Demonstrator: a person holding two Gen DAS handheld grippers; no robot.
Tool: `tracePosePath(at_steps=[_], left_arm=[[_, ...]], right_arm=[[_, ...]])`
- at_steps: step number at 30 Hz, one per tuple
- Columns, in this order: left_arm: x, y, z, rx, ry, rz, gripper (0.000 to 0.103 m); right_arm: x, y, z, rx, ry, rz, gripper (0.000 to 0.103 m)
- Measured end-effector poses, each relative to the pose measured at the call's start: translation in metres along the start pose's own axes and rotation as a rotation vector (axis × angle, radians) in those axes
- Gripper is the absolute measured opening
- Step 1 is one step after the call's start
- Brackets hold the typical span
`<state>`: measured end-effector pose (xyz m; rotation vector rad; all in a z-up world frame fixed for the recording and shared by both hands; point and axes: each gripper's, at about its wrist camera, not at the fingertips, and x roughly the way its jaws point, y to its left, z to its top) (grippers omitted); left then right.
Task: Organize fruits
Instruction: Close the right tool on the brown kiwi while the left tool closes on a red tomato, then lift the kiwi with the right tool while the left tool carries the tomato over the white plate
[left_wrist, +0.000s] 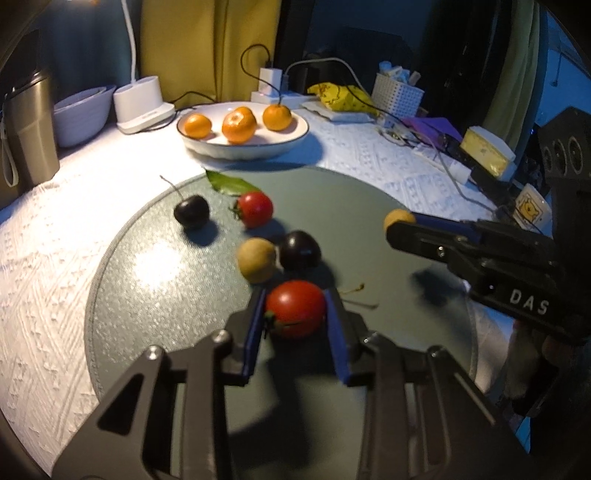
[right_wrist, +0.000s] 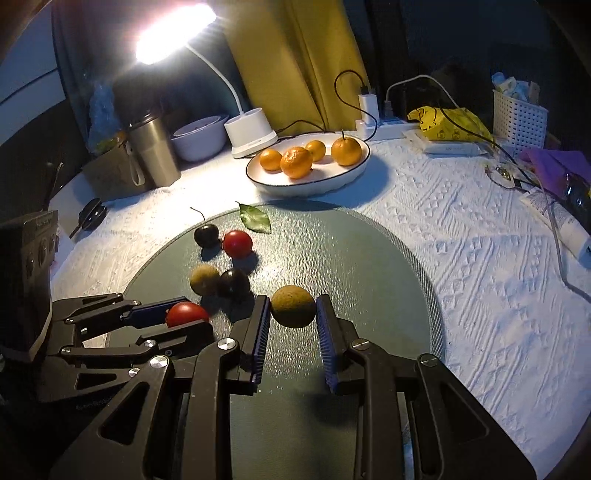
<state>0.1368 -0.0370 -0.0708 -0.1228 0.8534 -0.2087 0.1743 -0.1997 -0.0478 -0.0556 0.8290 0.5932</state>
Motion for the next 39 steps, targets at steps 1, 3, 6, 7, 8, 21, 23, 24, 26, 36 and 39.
tracePosePath(at_steps=[1,3,6,7,8,21,23,24,26,36,39], left_arm=[[-0.001,0.000,0.002,0.000,-0.005,0.000,0.033],[-0.004,0.001,0.006,0.000,-0.017,0.000,0.033],[-0.007,0.004,0.013,0.001,-0.032,0.000,0.033],[-0.007,0.005,0.015,0.000,-0.036,-0.001,0.033],[-0.007,0.006,0.017,-0.001,-0.039,-0.001,0.033],[-0.009,0.026,0.045,-0.012,-0.087,0.010,0.033],[-0.009,0.028,0.049,-0.013,-0.091,0.012,0.033],[-0.008,0.030,0.050,-0.014,-0.092,0.012,0.033],[-0.007,0.033,0.054,-0.016,-0.095,0.013,0.033],[0.002,0.051,0.075,-0.024,-0.111,0.018,0.033],[0.005,0.056,0.082,-0.029,-0.117,0.018,0.033]], right_arm=[[0.000,0.000,0.002,-0.002,-0.002,-0.001,0.027],[0.000,0.000,0.006,-0.004,-0.006,-0.003,0.027],[0.000,-0.001,0.012,-0.009,-0.010,-0.006,0.027],[0.000,-0.001,0.014,-0.011,-0.013,-0.007,0.027],[0.000,-0.002,0.016,-0.012,-0.014,-0.007,0.027],[0.011,-0.002,0.044,-0.028,-0.028,-0.012,0.027],[0.013,-0.003,0.048,-0.030,-0.028,-0.012,0.027],[0.015,-0.003,0.050,-0.031,-0.029,-0.013,0.027],[0.017,-0.004,0.054,-0.032,-0.030,-0.013,0.027],[0.031,-0.006,0.079,-0.044,-0.038,-0.018,0.027],[0.035,-0.007,0.083,-0.047,-0.040,-0.018,0.027]])
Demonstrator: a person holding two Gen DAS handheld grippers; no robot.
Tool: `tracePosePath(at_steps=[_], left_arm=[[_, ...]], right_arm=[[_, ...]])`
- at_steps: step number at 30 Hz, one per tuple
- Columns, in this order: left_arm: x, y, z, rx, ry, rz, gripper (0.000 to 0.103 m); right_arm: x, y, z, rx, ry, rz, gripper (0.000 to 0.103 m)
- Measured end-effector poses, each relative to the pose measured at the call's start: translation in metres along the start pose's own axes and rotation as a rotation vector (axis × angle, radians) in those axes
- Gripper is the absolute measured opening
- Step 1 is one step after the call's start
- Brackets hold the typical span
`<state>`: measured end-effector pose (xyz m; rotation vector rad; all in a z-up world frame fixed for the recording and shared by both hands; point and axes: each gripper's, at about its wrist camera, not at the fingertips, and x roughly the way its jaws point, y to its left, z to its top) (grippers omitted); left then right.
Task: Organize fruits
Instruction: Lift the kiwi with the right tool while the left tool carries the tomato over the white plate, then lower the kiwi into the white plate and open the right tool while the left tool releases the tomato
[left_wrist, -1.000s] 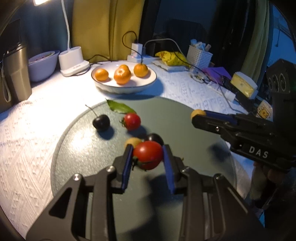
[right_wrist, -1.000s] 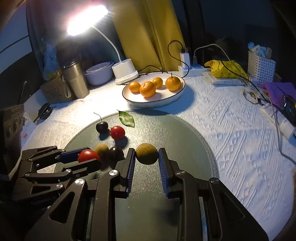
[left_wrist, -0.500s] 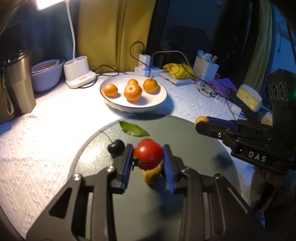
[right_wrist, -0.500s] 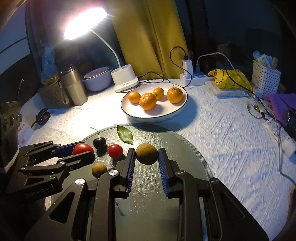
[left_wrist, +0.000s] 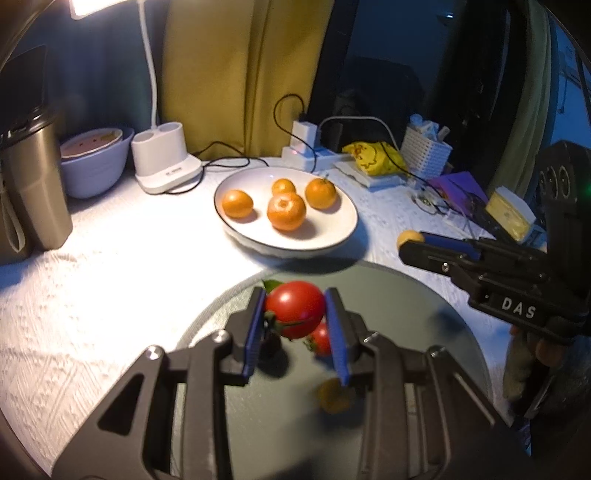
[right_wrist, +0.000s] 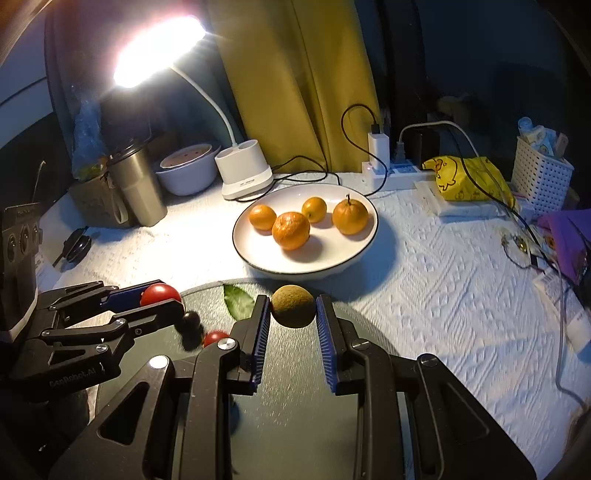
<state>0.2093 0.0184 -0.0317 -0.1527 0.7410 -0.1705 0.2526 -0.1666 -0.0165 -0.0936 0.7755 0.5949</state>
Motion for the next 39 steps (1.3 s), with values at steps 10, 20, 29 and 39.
tracePosePath(at_steps=[10,20,29,39], left_arm=[[0.017,0.015,0.024,-0.007,-0.020,0.002,0.033],[0.040,0.026,0.050,0.006,-0.035,0.006,0.033],[0.067,0.039,0.066,0.003,-0.023,0.019,0.033],[0.094,0.046,0.067,-0.020,0.015,0.021,0.033]], right_arm=[[0.021,-0.005,0.025,-0.011,-0.010,0.002,0.027],[0.042,-0.008,0.045,-0.031,-0.012,0.001,0.027],[0.063,-0.017,0.056,-0.031,-0.001,-0.005,0.027],[0.093,-0.031,0.057,-0.005,0.038,-0.011,0.027]])
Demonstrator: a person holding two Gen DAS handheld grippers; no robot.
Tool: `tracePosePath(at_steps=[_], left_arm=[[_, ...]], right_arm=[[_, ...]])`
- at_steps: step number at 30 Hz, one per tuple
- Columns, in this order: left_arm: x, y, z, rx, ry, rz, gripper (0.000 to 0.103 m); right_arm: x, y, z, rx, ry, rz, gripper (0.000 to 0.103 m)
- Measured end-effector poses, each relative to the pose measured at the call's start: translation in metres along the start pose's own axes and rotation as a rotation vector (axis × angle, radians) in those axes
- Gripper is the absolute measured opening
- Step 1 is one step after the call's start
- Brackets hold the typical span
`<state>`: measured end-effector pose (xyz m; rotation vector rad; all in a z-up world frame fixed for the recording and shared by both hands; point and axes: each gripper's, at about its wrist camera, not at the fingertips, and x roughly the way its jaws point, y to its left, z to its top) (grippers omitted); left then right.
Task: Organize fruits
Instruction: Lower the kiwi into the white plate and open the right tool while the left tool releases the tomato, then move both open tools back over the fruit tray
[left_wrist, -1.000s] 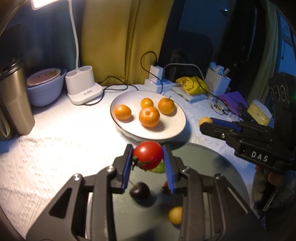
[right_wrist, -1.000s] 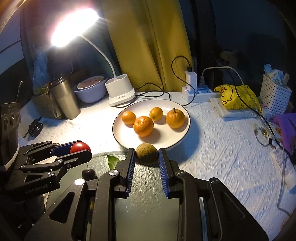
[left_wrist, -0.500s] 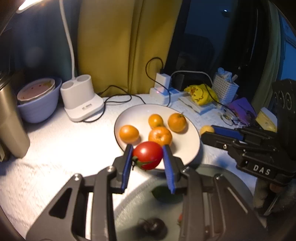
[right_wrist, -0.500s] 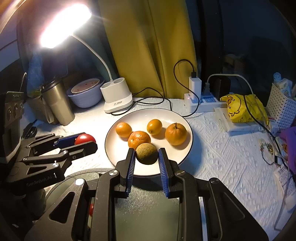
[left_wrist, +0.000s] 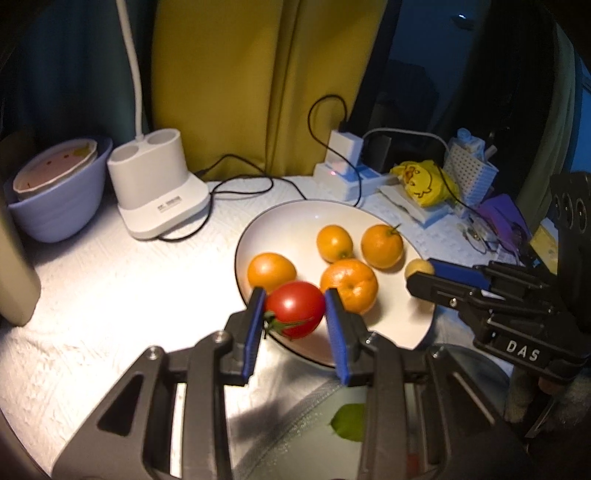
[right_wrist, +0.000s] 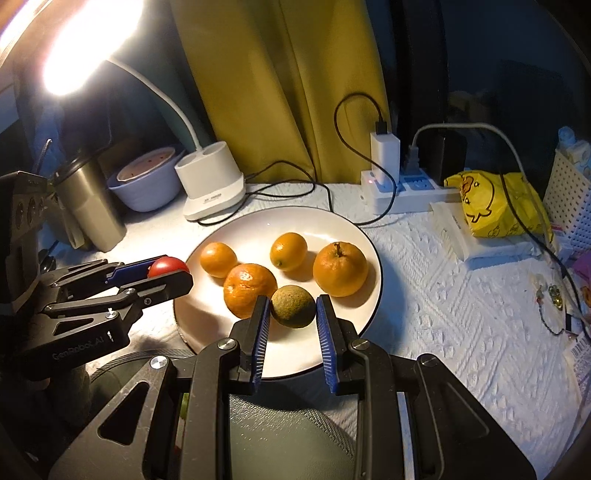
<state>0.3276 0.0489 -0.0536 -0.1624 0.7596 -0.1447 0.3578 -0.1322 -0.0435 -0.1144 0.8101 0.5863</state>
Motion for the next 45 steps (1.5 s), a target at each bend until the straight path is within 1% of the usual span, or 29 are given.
tracePosePath(at_steps=[6,12,15,19,27,38,45], left_arm=[[0.008,0.003,0.000,-0.016,0.024,-0.008,0.034],[0.006,0.003,0.001,-0.021,0.020,-0.001,0.035],[0.000,0.003,0.002,-0.025,0.004,0.002,0.035],[-0.009,0.000,0.004,-0.021,-0.022,0.001,0.039],[-0.033,-0.007,0.002,-0.017,-0.055,-0.008,0.039],[-0.074,-0.019,-0.015,-0.008,-0.093,-0.004,0.040],[-0.094,-0.026,-0.030,-0.008,-0.103,-0.005,0.040]], right_arm=[[0.013,-0.003,-0.003,0.008,0.029,-0.002,0.027],[0.013,-0.005,-0.002,0.017,0.029,-0.014,0.028],[0.010,-0.006,0.000,0.022,0.024,-0.022,0.029],[0.001,-0.003,0.000,0.021,0.009,-0.022,0.029],[-0.020,0.006,-0.005,0.018,-0.012,-0.025,0.029],[-0.053,0.024,-0.020,0.006,-0.041,-0.024,0.029],[-0.072,0.034,-0.032,0.002,-0.053,-0.023,0.029]])
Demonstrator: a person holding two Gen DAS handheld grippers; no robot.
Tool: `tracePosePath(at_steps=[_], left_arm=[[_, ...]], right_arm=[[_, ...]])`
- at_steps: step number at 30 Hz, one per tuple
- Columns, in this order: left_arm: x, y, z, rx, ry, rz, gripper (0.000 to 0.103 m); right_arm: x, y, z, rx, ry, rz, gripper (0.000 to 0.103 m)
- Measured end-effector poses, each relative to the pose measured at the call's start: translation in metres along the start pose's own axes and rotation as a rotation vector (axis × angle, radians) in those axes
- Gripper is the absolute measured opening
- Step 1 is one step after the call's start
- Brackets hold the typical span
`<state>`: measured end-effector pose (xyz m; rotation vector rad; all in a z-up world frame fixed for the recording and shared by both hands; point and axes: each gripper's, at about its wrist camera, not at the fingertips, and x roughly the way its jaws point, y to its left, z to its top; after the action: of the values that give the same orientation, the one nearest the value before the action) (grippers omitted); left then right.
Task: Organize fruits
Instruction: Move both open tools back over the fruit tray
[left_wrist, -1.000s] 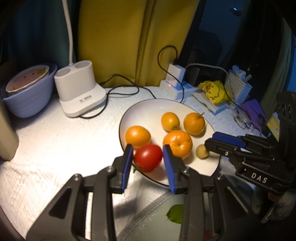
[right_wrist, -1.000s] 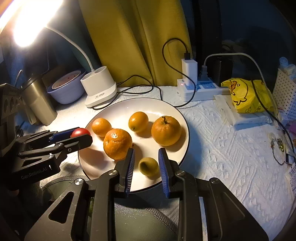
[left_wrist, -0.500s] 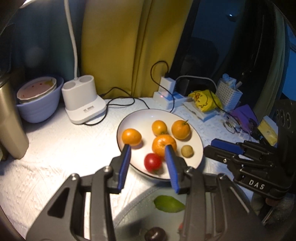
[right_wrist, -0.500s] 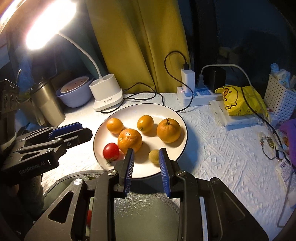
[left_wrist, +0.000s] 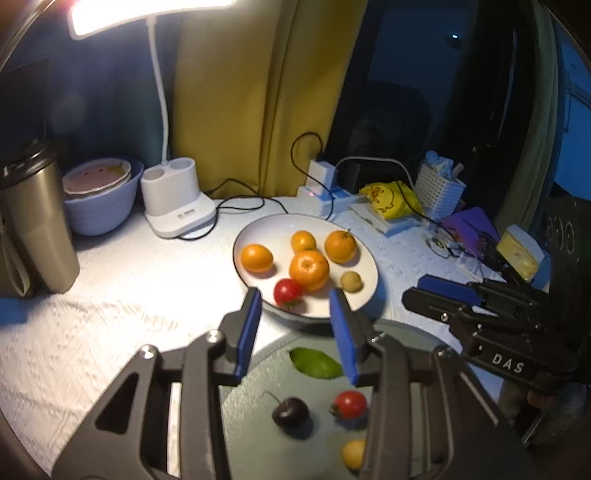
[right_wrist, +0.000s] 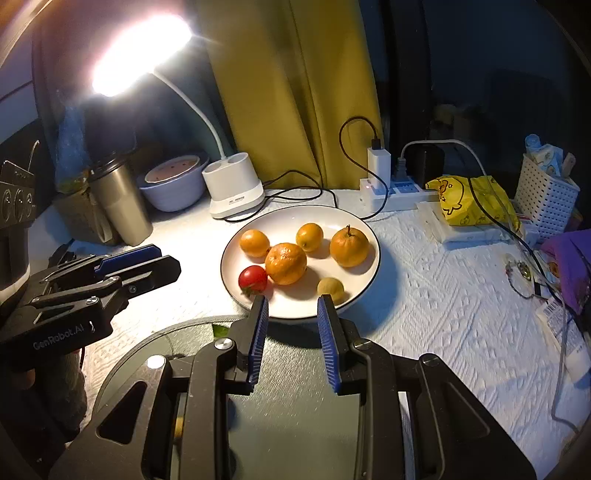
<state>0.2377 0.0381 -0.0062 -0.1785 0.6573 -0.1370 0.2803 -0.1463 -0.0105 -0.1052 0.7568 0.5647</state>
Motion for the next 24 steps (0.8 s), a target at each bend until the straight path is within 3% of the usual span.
tracePosePath(at_steps=[14,24], left_arm=[[-0.022,-0.015,-0.027,0.009,0.009,-0.006,0.040],[-0.022,-0.028,-0.057,0.006,0.065,-0.010,0.040]], right_arm=[[-0.028,0.006,-0.023,0.015,-0.008,-0.007,0.029],[-0.035,0.006,-0.044,0.028,0.003,0.009,0.029]])
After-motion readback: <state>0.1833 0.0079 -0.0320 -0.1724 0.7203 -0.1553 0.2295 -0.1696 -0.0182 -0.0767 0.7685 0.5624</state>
